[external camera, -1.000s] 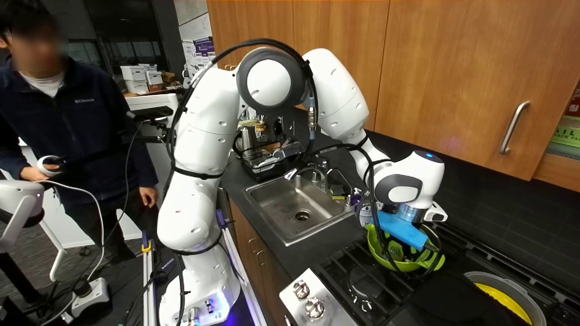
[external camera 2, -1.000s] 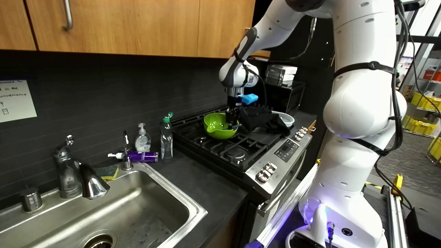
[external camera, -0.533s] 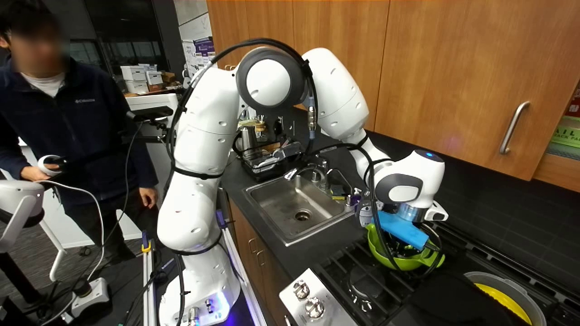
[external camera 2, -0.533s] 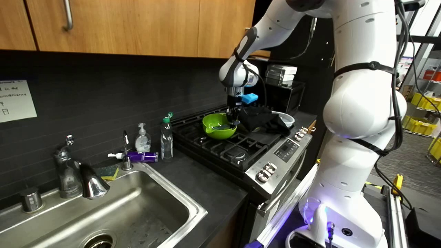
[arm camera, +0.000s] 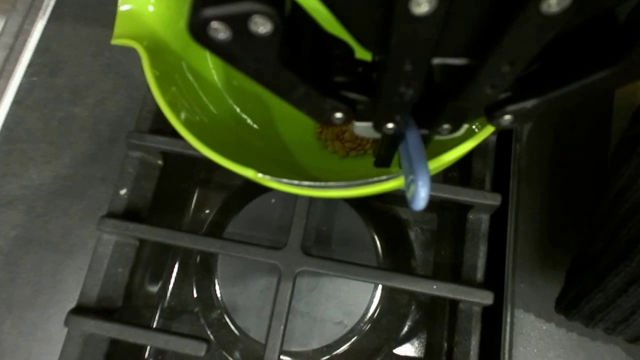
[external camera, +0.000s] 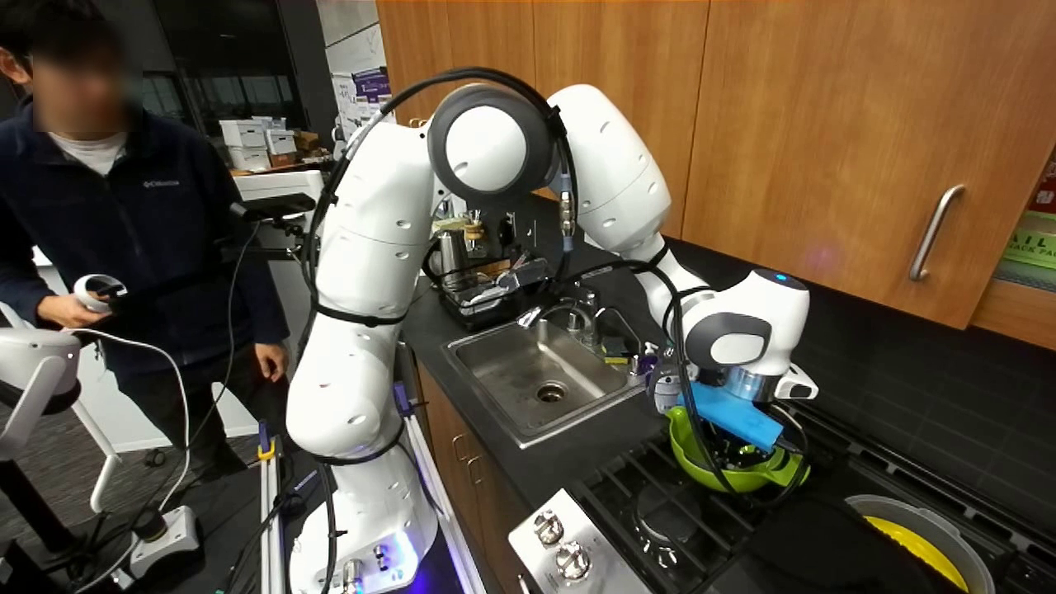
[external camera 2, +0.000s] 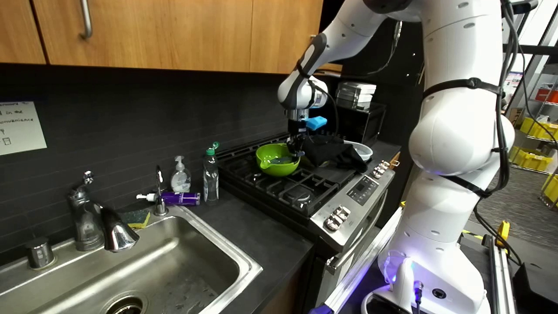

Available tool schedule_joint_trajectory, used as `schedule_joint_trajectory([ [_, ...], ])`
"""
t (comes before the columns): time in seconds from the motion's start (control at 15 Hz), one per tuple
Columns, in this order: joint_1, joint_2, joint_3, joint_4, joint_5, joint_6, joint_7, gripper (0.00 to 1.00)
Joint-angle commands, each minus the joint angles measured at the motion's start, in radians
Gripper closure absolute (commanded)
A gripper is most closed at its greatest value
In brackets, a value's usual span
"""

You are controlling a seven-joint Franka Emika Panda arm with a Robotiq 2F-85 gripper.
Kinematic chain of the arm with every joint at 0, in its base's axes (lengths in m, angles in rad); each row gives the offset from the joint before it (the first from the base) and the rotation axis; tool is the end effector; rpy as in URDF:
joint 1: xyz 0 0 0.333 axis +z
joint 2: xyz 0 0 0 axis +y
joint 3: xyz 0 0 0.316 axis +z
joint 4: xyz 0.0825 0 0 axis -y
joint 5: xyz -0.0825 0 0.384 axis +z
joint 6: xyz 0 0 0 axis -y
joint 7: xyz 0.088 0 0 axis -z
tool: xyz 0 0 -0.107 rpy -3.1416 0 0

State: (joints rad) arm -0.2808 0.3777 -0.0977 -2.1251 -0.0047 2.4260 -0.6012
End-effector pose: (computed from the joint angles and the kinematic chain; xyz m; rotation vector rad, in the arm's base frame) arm 0.5279 -0.2100 0.2248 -3.1170 -0.3630 0.1330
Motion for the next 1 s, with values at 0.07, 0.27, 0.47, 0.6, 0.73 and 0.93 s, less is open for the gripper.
schedule_joint_trajectory([
  [0.07,0.037,-0.058,-0.041,-0.027,-0.091,-0.024,0.156,0.99],
  [0.27,0.067,-0.077,-0.069,-0.032,-0.172,-0.046,0.284,0.99],
  [0.47,0.084,-0.112,-0.077,-0.053,-0.22,-0.061,0.347,0.99],
  [0.6,0.086,-0.135,-0.069,-0.064,-0.222,-0.061,0.345,0.99],
  [0.73,0.085,-0.159,-0.06,-0.078,-0.211,-0.053,0.323,0.99],
  [0.93,0.07,-0.197,-0.035,-0.11,-0.155,-0.012,0.237,0.99],
])
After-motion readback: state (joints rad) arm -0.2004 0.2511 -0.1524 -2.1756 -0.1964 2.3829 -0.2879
